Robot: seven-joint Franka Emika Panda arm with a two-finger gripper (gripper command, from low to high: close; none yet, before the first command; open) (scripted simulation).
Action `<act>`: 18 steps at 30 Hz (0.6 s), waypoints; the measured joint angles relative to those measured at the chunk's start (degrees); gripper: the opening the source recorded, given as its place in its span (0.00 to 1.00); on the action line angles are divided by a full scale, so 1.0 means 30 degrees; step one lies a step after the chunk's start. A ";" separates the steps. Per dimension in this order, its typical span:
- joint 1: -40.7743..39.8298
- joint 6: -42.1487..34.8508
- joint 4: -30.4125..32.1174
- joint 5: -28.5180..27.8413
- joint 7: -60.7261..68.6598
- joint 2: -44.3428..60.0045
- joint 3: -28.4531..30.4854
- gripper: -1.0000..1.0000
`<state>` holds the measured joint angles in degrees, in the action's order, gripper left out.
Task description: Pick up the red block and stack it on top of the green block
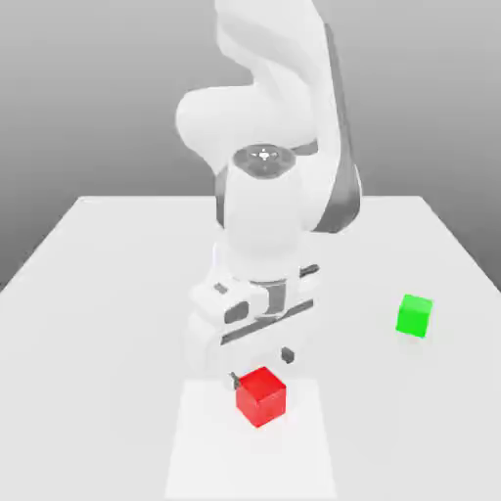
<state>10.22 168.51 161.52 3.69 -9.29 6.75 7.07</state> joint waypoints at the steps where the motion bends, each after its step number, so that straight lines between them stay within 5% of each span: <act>1: -0.0203 0.0458 -0.0068 0.0317 0.0228 0.0544 -0.0280 0.50; 3: -0.0737 0.1381 -0.0189 0.0849 0.0593 0.1637 -0.0950 0.50; 4: -0.0915 0.1648 -0.0221 0.0968 0.0671 0.1953 -0.1159 0.00; 11: -0.0931 0.1591 -0.0220 0.0890 0.0609 0.1914 -0.1162 0.00; 18: -0.0606 -0.1298 0.0236 -0.1008 -0.0725 -0.1513 -0.0328 0.00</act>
<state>8.40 164.61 162.23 0.67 -11.46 2.21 6.09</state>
